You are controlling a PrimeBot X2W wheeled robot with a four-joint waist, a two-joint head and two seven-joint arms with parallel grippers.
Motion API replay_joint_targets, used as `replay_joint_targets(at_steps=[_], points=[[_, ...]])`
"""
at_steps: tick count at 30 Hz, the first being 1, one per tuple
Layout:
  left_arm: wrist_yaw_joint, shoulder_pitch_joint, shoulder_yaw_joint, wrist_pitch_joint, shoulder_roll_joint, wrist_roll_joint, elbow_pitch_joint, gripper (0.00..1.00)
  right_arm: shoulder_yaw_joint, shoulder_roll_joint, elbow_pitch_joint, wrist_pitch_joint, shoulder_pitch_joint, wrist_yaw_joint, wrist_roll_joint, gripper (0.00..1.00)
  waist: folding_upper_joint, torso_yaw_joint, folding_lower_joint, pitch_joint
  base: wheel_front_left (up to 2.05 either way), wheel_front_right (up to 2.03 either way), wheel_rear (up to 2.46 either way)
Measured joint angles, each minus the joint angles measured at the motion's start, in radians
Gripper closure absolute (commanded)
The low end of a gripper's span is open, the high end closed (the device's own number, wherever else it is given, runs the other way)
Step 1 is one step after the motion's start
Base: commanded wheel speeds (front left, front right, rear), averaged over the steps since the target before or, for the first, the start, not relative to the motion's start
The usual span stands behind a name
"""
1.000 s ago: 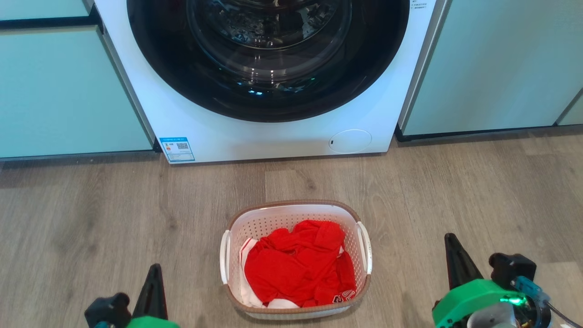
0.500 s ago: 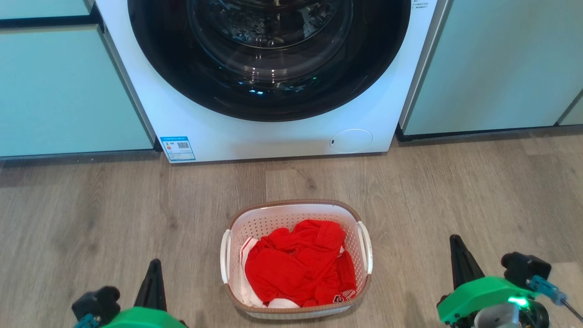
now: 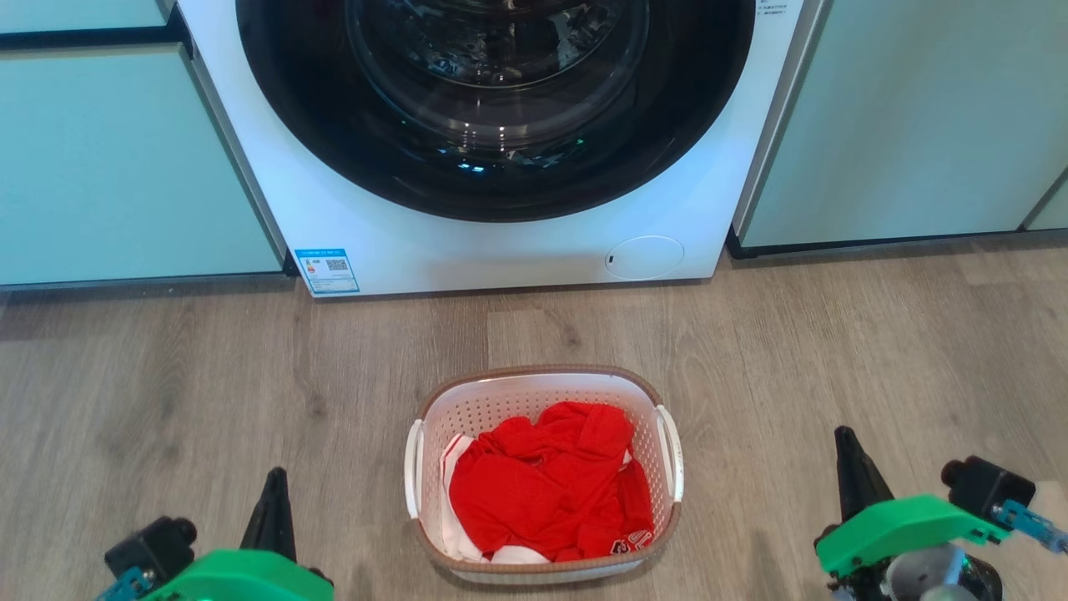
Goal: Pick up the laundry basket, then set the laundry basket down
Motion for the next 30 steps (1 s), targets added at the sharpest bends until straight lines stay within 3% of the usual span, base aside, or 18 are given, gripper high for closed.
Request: replay_joint_targets(at_steps=[30], points=[[-0.044, -0.059, 0.036, 0.075, 0.001, -0.325, 0.021, 1.00, -0.039, -0.003, -0.005, 0.073, -0.033, 0.000, 0.328, 1.00, 0.0000, 0.005, 0.0000, 0.003, 0.00, 0.00, 0.00]])
